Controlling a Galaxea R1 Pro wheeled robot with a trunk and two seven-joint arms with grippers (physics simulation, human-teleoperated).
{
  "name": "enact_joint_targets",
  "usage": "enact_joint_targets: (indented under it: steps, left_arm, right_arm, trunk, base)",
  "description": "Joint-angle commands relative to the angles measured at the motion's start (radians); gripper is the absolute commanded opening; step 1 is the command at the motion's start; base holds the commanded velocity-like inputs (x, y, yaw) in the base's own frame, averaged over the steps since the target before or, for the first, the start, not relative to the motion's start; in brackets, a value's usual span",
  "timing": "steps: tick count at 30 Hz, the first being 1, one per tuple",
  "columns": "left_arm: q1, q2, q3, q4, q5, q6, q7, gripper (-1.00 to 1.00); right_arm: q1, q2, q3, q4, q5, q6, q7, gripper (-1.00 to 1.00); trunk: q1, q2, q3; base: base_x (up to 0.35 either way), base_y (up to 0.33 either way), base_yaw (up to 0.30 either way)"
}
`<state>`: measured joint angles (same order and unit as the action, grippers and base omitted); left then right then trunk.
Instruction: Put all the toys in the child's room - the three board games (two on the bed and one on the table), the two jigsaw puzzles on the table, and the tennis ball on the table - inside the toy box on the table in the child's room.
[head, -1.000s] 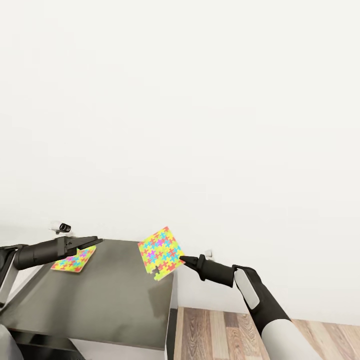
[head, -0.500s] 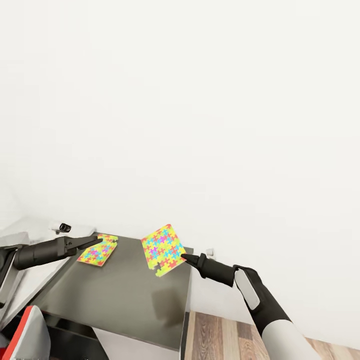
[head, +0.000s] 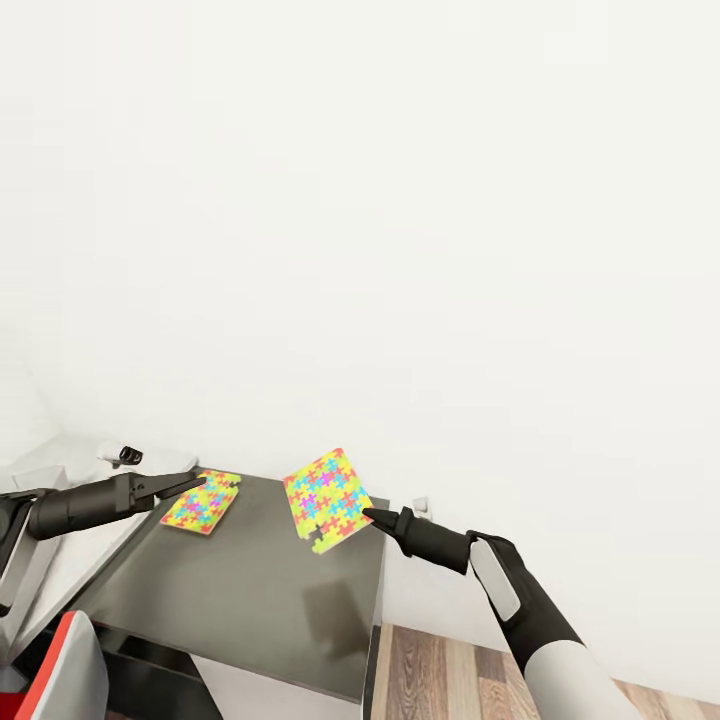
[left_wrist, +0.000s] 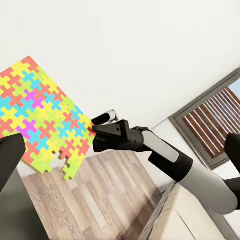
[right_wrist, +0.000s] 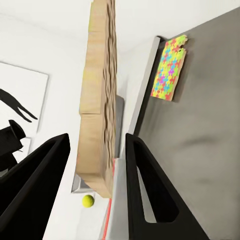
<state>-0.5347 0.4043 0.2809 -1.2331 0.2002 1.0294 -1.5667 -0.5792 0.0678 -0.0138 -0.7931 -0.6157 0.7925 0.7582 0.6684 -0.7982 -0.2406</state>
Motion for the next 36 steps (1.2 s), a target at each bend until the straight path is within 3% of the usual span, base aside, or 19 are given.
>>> enact_joint_targets:
  steps: [1, 13, 21, 32, 36]
  left_arm:
    - [-0.001, 0.000, 0.000, 0.000, -0.001, 0.011, -0.004, 1.00]
    - [-0.001, 0.001, -0.001, 0.000, -0.001, 0.011, -0.004, 1.00]
    - [-0.001, 0.001, -0.002, -0.001, -0.001, 0.010, -0.004, 1.00]
    - [-0.001, 0.001, -0.003, -0.003, 0.001, 0.009, -0.004, 1.00]
    - [-0.001, 0.000, -0.002, -0.003, 0.001, 0.010, -0.004, 1.00]
  right_arm:
    - [-0.001, 0.000, -0.001, 0.000, -0.001, 0.004, 0.001, -1.00]
    - [-0.001, -0.003, -0.002, 0.000, -0.001, 0.003, 0.003, -1.00]
    - [-0.001, 0.000, -0.001, 0.000, -0.001, 0.002, 0.003, -1.00]
    - [-0.001, -0.002, -0.001, 0.000, -0.001, 0.002, 0.004, -1.00]
    - [-0.001, -0.002, -0.001, 0.000, -0.001, 0.002, 0.004, -1.00]
  trunk:
    - [-0.004, 0.006, 0.002]
    - [-0.050, 0.090, 0.040]
    - [-0.080, 0.146, 0.071]
    - [-0.080, 0.146, 0.082]
    - [-0.096, 0.174, 0.099]
  base:
    - [0.000, 0.000, 0.000]
    - [0.000, 0.000, 0.001]
    - [0.000, 0.000, 0.189]
    - [0.000, 0.000, 0.243]
    - [0.000, 0.000, 0.244]
